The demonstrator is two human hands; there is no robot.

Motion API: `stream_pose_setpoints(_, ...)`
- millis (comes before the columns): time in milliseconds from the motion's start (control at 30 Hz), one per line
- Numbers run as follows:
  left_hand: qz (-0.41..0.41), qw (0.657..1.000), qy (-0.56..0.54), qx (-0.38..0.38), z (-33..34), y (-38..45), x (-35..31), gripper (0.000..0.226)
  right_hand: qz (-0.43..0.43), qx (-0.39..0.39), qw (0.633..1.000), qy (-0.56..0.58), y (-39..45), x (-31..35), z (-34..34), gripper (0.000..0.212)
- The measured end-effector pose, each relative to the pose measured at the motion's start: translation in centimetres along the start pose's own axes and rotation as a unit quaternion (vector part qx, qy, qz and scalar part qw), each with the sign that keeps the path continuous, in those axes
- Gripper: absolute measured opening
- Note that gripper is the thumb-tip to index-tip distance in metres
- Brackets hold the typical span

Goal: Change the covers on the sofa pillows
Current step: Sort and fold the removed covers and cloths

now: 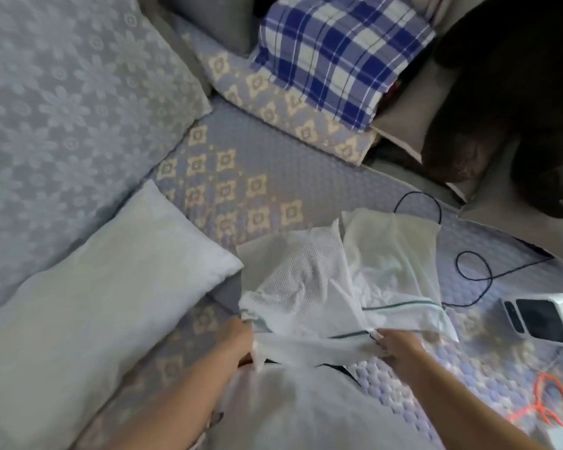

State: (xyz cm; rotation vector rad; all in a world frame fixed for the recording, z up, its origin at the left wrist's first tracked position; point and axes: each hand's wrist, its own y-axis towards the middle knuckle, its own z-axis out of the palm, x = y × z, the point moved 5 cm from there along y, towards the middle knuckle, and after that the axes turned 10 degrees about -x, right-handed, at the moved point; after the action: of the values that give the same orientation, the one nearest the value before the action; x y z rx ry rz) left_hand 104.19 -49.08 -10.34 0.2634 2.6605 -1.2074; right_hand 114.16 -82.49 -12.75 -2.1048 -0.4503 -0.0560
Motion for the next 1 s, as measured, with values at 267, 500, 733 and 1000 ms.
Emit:
stream_pose_setpoints(267,0.102,0.983,-0.150,-0.022,0.7,-5.9,0.1,0.013,-0.391,0.114,0.860,-0.307,-10.0,6.8,6.7,0.030)
stream_pose_setpoints(500,0.037,0.944,-0.324,0.042,-1.4,-8.2,0.2,0.015,-0.445,0.252,0.841,-0.174,-18.5,4.2,11.1,0.030)
stream_pose_setpoints(733,-0.056,0.900,-0.414,0.123,-1.9,-8.6,-0.2,0.049,-0.431,0.194,0.871,-0.135,-18.3,4.4,10.0,0.020)
stream_pose_setpoints(1000,-0.087,0.914,-0.355,0.178,-1.9,-9.5,-1.7,0.023,-0.469,0.053,0.864,-0.174,-19.8,5.9,9.9,0.006)
